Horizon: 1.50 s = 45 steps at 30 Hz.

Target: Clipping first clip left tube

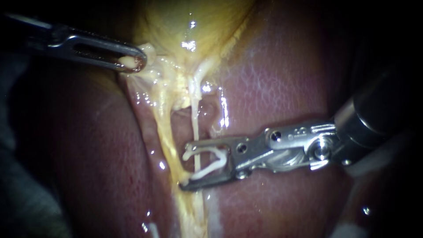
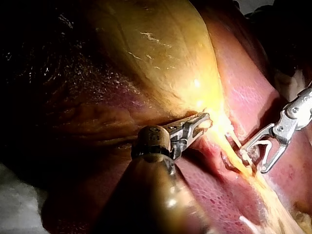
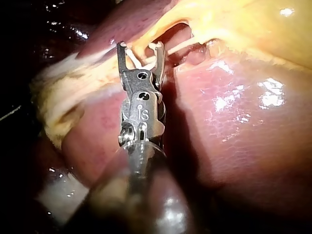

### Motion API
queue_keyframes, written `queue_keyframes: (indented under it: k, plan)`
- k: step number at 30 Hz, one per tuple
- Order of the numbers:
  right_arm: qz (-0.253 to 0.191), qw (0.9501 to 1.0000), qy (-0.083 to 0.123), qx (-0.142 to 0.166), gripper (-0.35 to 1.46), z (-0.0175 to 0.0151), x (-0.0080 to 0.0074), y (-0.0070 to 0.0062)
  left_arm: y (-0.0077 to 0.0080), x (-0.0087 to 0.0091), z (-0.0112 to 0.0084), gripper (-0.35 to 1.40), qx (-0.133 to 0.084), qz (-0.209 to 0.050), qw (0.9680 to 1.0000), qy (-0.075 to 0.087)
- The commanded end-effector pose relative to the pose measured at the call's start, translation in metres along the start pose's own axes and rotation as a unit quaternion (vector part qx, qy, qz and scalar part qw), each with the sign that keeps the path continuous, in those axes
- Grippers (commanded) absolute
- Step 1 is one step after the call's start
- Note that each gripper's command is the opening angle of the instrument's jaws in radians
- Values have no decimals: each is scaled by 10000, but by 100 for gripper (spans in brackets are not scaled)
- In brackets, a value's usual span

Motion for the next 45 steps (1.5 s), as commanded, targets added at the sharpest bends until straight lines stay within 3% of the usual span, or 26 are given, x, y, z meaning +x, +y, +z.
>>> queue_keyframes:
  k: [1,8,22,27,35,42,45]
  plan:
    - [-10,10000,14,-1,50,1,-2,1,0,0,0,-35,1,0,10000,1]
    - [23,10000,66,-14,50,7,-11,8,0,0,0,-35,1,0,10000,1]
    - [39,9997,250,-46,50,30,1,17,0,0,0,-35,1,0,10000,1]
    - [59,9993,348,77,50,38,6,17,0,0,0,-35,0,0,10000,1]
    - [127,9978,450,470,50,52,12,9,0,0,0,-35,-1,1,10000,0]
    - [189,9941,630,862,49,58,15,-7,0,0,0,-35,-1,1,10000,0]
    - [225,9929,617,997,48,60,17,-14,0,0,-1,-35,-2,1,10000,-1]
